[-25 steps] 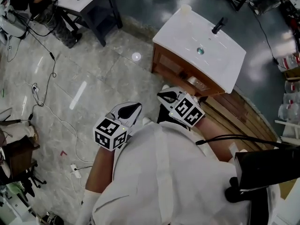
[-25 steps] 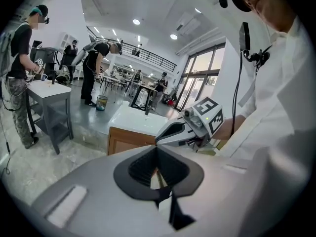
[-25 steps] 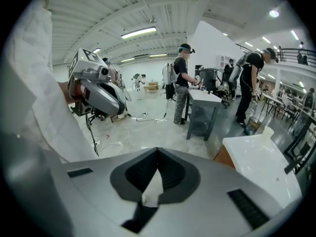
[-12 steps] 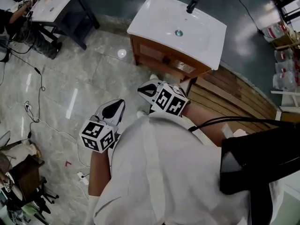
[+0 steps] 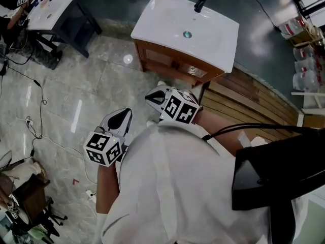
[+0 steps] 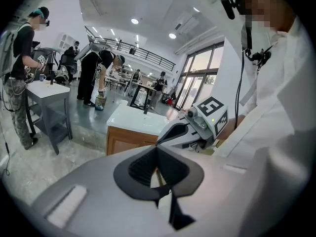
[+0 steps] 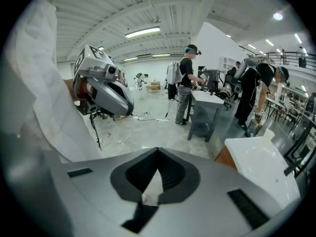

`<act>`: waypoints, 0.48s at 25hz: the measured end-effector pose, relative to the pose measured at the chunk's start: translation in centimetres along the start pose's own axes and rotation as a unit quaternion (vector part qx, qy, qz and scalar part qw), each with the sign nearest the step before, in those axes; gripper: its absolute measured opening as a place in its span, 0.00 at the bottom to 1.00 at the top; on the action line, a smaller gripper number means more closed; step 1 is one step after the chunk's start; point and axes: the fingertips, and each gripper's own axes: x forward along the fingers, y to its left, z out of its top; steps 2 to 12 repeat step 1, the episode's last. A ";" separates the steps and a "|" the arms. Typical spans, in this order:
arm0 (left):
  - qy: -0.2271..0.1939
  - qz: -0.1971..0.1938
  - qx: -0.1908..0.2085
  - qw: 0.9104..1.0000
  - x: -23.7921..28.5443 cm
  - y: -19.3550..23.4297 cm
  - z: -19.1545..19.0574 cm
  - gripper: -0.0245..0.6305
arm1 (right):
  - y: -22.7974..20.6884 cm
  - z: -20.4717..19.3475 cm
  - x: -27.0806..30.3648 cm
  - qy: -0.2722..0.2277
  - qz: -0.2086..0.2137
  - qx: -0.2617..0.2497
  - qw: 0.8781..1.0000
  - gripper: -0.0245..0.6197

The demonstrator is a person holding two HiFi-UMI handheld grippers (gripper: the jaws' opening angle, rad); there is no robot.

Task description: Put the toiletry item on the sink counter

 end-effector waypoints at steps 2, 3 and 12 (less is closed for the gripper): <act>0.000 0.001 0.000 1.000 -0.1 0.0 0.0 0.05 | 0.0 0.1 0.0 0.000 0.000 -0.001 1.000 0.05; 0.000 0.001 0.000 1.000 -0.1 0.0 0.0 0.05 | 0.0 0.1 0.0 0.000 0.000 -0.001 1.000 0.05; 0.000 0.001 0.000 1.000 -0.1 0.0 0.0 0.05 | 0.0 0.1 0.0 0.000 0.000 -0.001 1.000 0.05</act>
